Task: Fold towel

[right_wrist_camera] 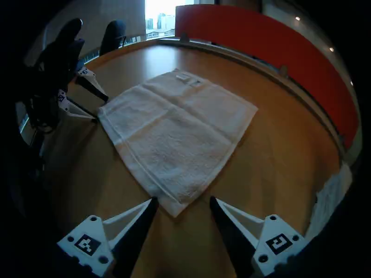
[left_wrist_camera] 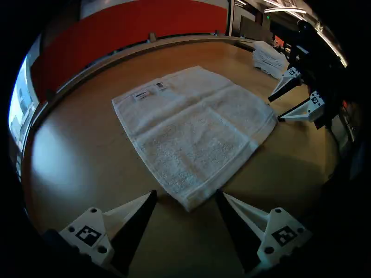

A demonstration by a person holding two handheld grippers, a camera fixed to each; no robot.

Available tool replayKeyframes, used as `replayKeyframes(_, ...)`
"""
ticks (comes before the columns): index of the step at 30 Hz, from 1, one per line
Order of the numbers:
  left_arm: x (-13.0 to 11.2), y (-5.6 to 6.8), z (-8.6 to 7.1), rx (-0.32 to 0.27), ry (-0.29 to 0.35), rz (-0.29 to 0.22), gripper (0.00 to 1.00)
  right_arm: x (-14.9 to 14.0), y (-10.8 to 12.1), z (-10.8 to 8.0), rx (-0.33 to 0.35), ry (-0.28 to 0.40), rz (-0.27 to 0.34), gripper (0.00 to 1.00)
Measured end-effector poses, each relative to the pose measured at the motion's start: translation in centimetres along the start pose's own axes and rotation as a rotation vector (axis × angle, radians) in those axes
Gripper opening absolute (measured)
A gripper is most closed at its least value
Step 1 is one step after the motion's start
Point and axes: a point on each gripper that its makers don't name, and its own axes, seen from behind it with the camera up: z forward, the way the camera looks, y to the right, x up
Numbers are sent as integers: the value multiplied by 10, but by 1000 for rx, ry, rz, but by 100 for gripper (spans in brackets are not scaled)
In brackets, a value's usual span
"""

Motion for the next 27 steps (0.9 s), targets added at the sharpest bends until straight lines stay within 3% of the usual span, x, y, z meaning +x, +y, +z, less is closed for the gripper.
replayKeyframes(9, -1, 3, 0, -4, -11, 13, 79, -2, -2, 2, 23, 1, -1, 73)
replayKeyframes(19, -1, 3, 0, 1, -15, 5, 77, 0, -7, 5, 37, 3, -17, 59)
replayKeyframes(22, -2, 4, -1, 2, -17, 3, 74, -1, -7, 5, 38, 2, -14, 52)
replayKeyframes(27, -2, 7, -2, 0, -23, 7, 67, -1, -7, 5, 38, 1, -13, 49)
